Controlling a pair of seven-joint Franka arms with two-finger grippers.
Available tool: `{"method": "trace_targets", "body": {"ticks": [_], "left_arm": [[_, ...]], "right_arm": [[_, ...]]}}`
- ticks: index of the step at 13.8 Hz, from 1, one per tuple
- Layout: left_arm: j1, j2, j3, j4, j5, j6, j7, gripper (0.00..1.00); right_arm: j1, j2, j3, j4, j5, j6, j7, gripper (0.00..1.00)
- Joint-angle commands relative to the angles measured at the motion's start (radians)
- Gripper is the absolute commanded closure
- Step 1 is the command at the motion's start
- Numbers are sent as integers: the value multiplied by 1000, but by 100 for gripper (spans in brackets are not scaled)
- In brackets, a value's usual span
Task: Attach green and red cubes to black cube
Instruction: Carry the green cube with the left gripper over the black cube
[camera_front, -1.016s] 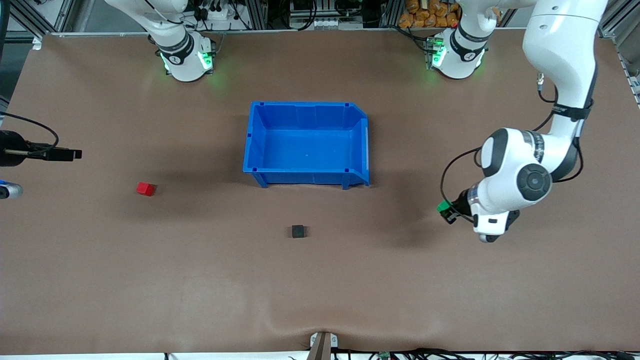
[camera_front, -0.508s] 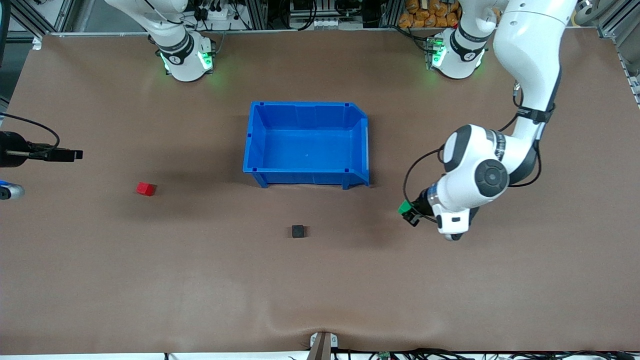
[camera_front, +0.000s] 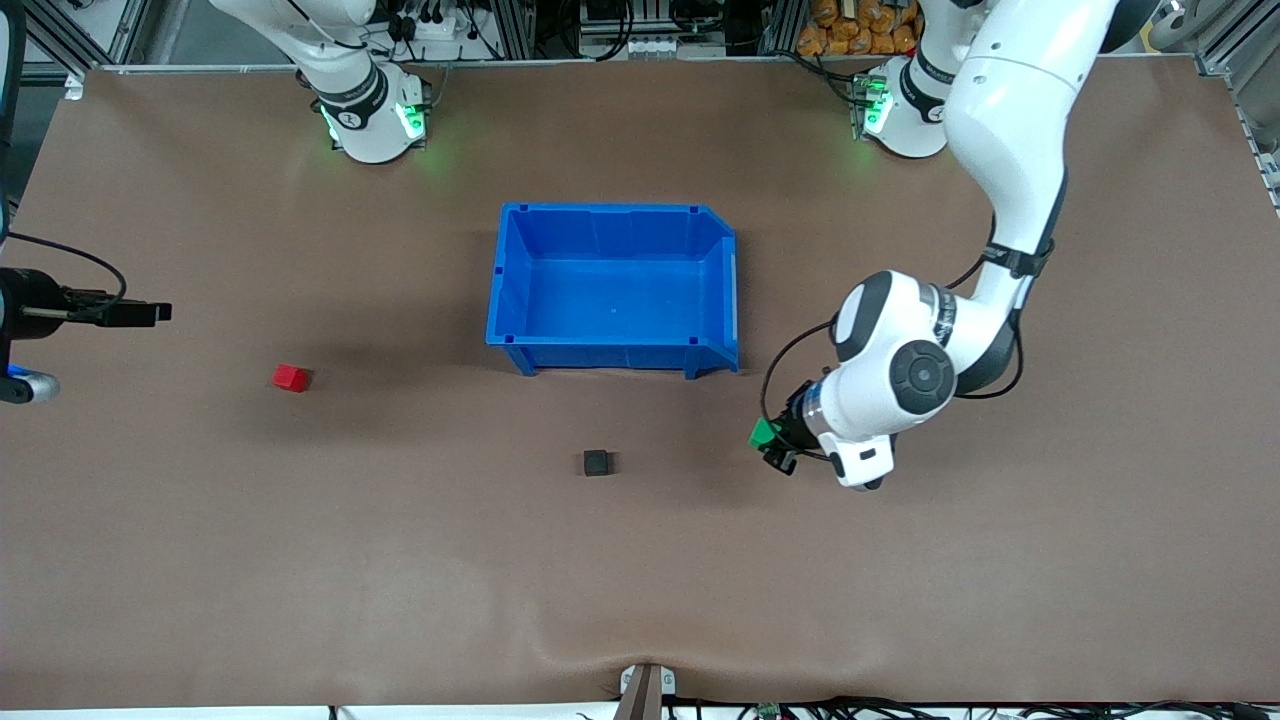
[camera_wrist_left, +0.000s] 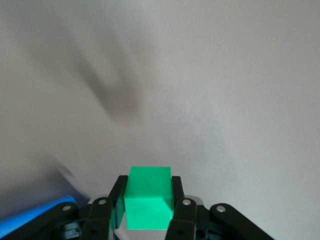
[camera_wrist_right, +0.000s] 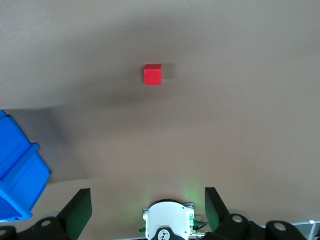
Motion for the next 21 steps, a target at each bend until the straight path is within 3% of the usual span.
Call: {"method": "trace_targets", "body": {"ticks": [1, 5, 11, 21], "left_arm": [[-46, 73, 5, 98, -14, 6, -129, 100], [-84, 155, 3, 164, -24, 77, -280, 100], [-153, 221, 3, 178, -59, 260, -447, 100], [-216, 322, -3, 281, -59, 325, -645, 100]], "right_arm": [[-24, 26, 15, 8, 13, -1, 2, 0], [-25, 65, 15, 8, 13, 2, 1, 0], [-33, 79, 15, -7, 1, 70, -1, 0], [-28, 84, 16, -156, 4, 288, -1, 0]]}}
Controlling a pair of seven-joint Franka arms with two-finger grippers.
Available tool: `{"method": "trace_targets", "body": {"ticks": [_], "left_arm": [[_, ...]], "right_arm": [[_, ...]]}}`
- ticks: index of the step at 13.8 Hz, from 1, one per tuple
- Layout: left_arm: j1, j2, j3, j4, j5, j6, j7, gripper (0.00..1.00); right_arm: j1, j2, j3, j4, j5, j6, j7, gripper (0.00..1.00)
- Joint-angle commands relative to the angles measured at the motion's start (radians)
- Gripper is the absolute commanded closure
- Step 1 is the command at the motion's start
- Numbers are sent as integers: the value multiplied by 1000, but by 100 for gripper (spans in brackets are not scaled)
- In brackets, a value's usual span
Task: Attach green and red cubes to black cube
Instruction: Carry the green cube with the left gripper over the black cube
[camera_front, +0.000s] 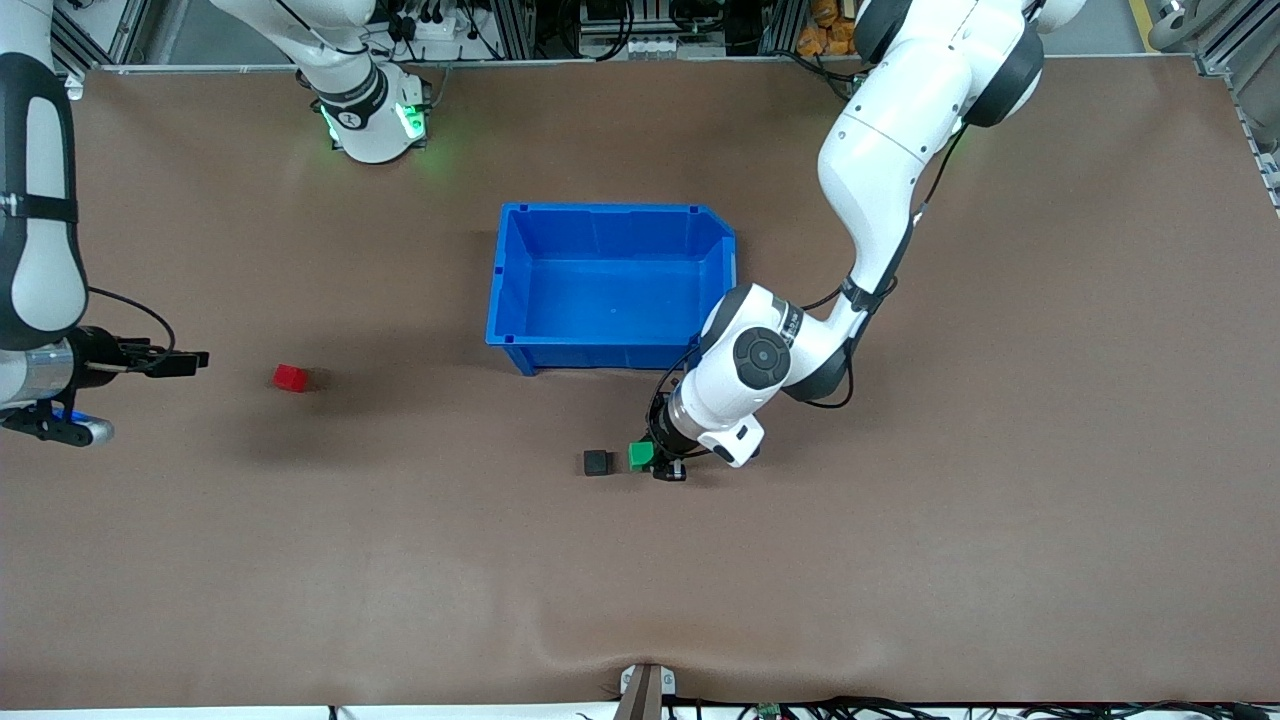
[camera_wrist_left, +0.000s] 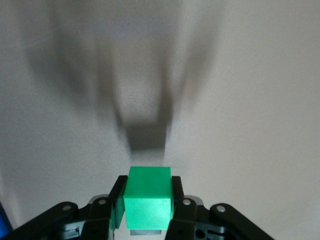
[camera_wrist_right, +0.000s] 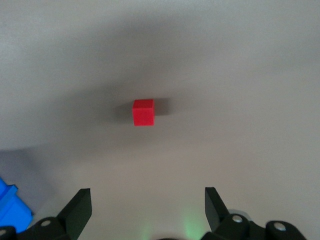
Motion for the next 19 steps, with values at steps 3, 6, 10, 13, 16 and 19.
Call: {"method": "trace_targets", "body": {"ticks": [3, 6, 10, 13, 16, 19], "left_arm": [[-16, 70, -1, 79, -23, 66, -37, 100], [-22, 76, -1, 79, -58, 90, -36, 100], [-34, 90, 4, 79, -58, 104, -34, 100], [-34, 98, 7, 76, -58, 103, -31, 100], [-52, 101, 9, 75, -58, 99, -28, 100], [-66, 105, 10, 75, -56, 98, -28, 100]], "right_arm": [[-5, -3, 12, -46, 11, 69, 1, 0], [-5, 0, 12, -53, 11, 70, 1, 0], [-3, 29, 14, -53, 13, 87, 1, 0], [-1, 46, 15, -53, 14, 109, 1, 0], [-1, 60, 15, -63, 14, 141, 1, 0], [5, 66, 17, -103, 14, 201, 1, 0]]}}
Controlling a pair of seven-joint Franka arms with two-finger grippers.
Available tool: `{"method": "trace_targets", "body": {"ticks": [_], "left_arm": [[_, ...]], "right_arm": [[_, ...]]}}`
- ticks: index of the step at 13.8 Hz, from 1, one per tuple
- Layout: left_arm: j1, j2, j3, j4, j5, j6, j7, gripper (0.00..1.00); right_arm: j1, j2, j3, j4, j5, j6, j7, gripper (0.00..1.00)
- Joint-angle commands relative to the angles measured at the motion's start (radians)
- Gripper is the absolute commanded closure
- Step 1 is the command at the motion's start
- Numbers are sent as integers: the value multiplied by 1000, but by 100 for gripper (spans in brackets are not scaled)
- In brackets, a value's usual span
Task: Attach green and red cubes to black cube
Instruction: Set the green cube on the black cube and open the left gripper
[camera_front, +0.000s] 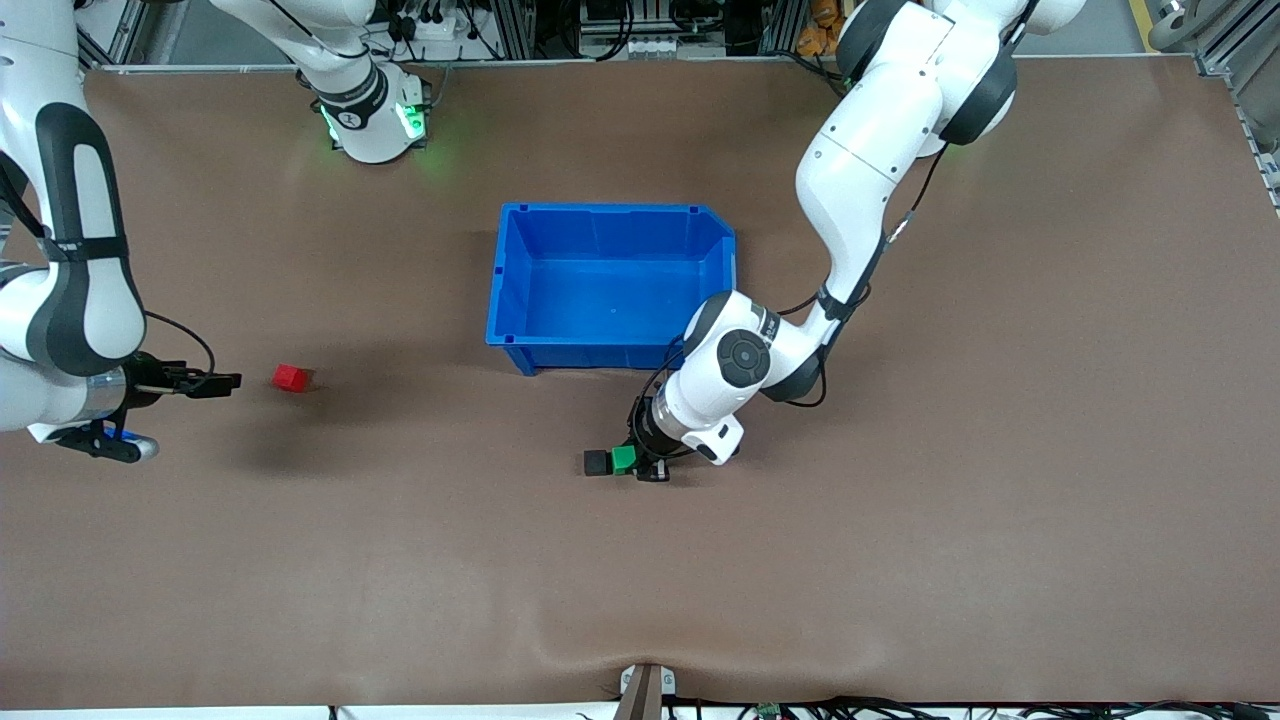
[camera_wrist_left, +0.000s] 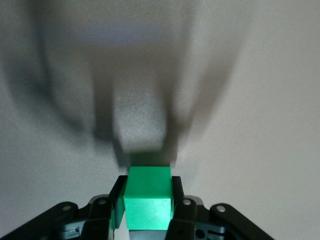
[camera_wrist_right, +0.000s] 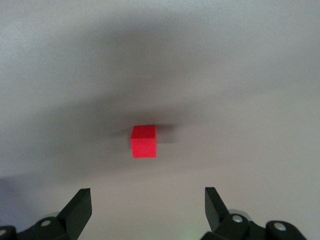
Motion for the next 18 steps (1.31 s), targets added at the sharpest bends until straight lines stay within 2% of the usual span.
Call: {"method": "trace_targets", "body": {"ticks": [1, 5, 8, 13, 14, 15, 16, 17, 18], "left_arm": [[-31, 23, 17, 27, -16, -2, -7, 100], [-31, 18, 19, 24, -11, -10, 5, 100], [-21, -4, 22, 24, -5, -100, 30, 100], [-21, -15, 39, 25, -5, -134, 58, 100], [-21, -15, 39, 27, -5, -134, 64, 93], [-21, -15, 39, 27, -5, -134, 79, 78], [-21, -15, 43, 25, -4, -134, 103, 46], [-21, -20, 45, 25, -4, -134, 132, 0], [-22, -24, 52, 25, -4, -134, 165, 0]], "right_arm": [[1, 0, 5, -35, 11, 43, 1, 0], [4, 18, 4, -35, 11, 45, 1, 0], [10, 38, 4, -35, 11, 46, 1, 0], [9, 49, 4, -65, 11, 118, 1, 0], [10, 50, 4, -72, 11, 120, 1, 0], [10, 50, 4, -79, 11, 130, 2, 0], [10, 53, 4, -90, 11, 143, 4, 0], [10, 55, 4, -104, 11, 158, 5, 0], [10, 55, 4, -111, 11, 175, 8, 0]]}}
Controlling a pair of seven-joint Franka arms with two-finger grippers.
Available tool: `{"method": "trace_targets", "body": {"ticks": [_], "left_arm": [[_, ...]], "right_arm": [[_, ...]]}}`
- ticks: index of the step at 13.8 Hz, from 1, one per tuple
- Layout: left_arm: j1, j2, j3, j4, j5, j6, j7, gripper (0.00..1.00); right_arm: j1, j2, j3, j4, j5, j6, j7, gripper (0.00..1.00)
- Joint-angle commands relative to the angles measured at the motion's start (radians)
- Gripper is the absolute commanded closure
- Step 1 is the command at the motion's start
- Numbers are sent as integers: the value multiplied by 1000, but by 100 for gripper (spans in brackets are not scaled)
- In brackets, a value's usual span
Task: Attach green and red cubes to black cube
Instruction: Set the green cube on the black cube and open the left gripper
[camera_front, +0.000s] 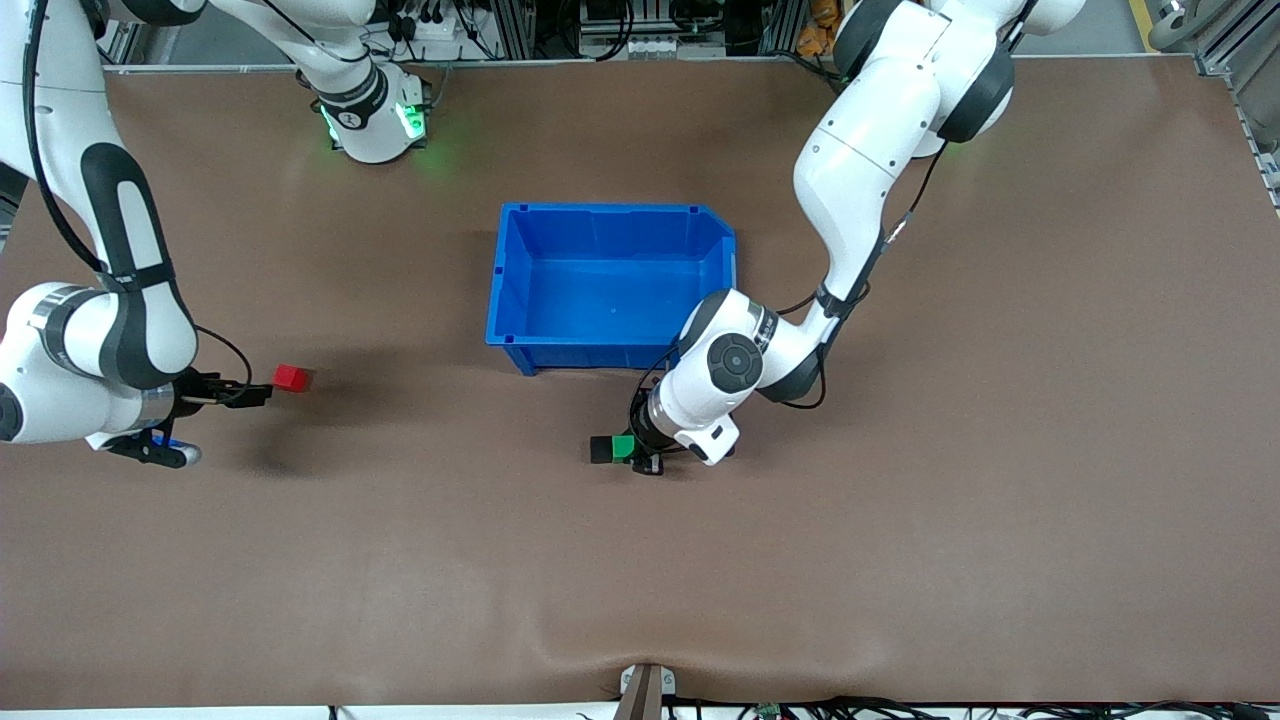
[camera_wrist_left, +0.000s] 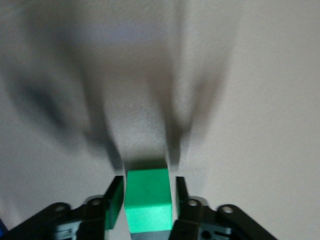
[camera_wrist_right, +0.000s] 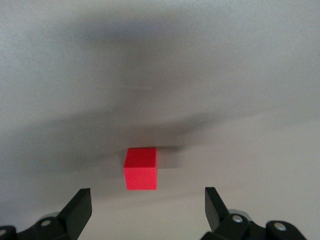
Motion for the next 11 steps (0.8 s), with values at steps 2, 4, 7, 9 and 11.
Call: {"method": "trace_targets", "body": {"ticks": [2, 4, 7, 9, 11], "left_arm": [[-10, -68, 31, -10, 11, -26, 90, 0], [-5, -129, 30, -10, 114, -101, 114, 0], [19, -216, 27, -10, 180, -207, 140, 0], [54, -293, 21, -10, 180, -282, 223, 0], [85, -386, 21, -10, 171, -371, 358, 0]], "right_arm": [[7, -4, -1, -33, 11, 34, 32, 0], [18, 22, -1, -34, 11, 33, 34, 0], [18, 30, -1, -36, 11, 30, 34, 0], [18, 32, -1, -37, 11, 30, 34, 0], [18, 32, 0, -56, 11, 50, 34, 1]]}}
